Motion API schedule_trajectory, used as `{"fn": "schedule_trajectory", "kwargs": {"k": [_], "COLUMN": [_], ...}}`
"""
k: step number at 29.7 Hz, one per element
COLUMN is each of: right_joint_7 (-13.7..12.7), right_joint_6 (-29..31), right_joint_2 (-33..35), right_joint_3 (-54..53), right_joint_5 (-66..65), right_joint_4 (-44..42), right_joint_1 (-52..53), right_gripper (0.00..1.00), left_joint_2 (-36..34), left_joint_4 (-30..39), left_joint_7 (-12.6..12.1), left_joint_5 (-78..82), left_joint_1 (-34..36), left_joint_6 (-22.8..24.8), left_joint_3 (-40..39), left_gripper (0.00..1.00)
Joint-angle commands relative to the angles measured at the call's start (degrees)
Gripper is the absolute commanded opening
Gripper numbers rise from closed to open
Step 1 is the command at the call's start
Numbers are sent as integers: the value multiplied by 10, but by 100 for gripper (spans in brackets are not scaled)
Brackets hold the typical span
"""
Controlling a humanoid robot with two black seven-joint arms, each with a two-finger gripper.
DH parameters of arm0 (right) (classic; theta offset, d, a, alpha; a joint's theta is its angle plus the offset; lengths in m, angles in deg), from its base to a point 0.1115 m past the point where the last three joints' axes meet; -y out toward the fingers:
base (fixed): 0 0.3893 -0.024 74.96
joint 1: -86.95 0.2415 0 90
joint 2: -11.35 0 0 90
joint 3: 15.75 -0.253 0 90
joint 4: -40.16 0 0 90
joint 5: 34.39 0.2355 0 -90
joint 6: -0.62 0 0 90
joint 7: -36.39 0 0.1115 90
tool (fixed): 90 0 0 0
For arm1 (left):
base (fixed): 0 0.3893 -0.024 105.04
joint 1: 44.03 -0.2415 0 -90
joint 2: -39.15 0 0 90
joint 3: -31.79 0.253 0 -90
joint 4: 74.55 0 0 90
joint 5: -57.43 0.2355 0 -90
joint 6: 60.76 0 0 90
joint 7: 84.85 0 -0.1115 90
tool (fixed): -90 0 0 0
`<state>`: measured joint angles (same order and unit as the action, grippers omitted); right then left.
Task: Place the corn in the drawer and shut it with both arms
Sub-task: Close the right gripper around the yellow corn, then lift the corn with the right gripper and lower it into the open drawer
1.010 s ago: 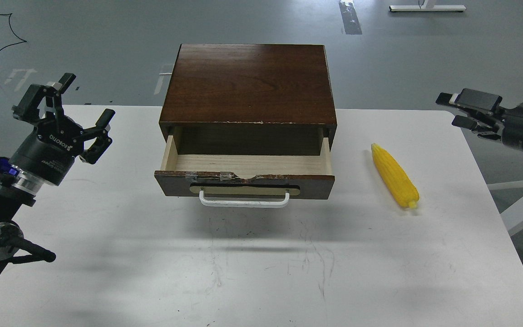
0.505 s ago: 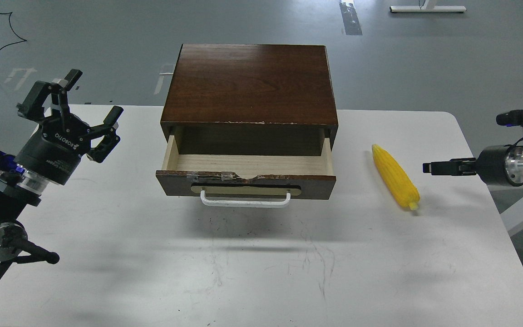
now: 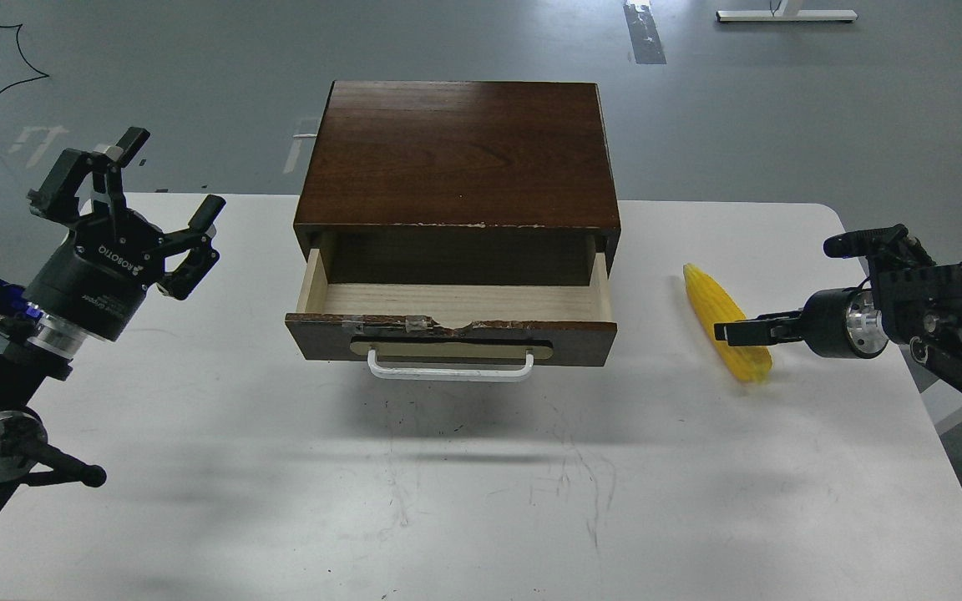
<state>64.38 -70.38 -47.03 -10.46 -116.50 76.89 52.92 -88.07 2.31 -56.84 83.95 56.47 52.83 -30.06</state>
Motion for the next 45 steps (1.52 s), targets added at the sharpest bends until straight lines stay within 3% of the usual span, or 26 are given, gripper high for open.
{"fn": "schedule_trajectory", "kwargs": {"k": [1, 2, 5, 10, 15, 19, 23, 30, 38, 45], "right_joint_7": [0, 0, 0, 0, 0, 0, 0, 0, 0, 0], "right_joint_6": [0, 0, 0, -4, -14, -9, -5, -2, -3, -43], "right_joint_2": [0, 0, 4, 7, 27, 42, 30, -84, -140, -144], "right_joint_3": [22, 22, 33, 29, 12, 19, 25, 145, 219, 272], "right_joint_5": [0, 0, 0, 4, 66, 157, 162, 161, 143, -5], "right_joint_4": [0, 0, 2, 12, 42, 90, 131, 232, 319, 321], "right_joint_1": [-1, -1, -1, 4, 75, 218, 316, 483, 531, 520], "right_gripper": [49, 49, 23, 3, 2, 3, 3, 3, 4, 5], "left_joint_2": [0, 0, 0, -1, -4, -5, -4, -16, -20, -20], "left_joint_4": [0, 0, 0, 0, 0, 0, 0, 12, 24, 25], "left_joint_7": [0, 0, 0, 0, 0, 0, 0, 0, 0, 0], "left_joint_5": [0, 0, -1, -1, -1, -1, -1, -1, -1, -1], "left_joint_1": [0, 0, 0, 0, 0, 0, 0, 0, 0, 0], "left_joint_6": [1, 1, 1, 1, 1, 1, 1, 0, -4, -4], "left_joint_3": [0, 0, -1, -1, -3, -3, -3, -6, -7, -11], "left_gripper": [100, 100, 100, 100, 100, 100, 100, 100, 100, 100]}}
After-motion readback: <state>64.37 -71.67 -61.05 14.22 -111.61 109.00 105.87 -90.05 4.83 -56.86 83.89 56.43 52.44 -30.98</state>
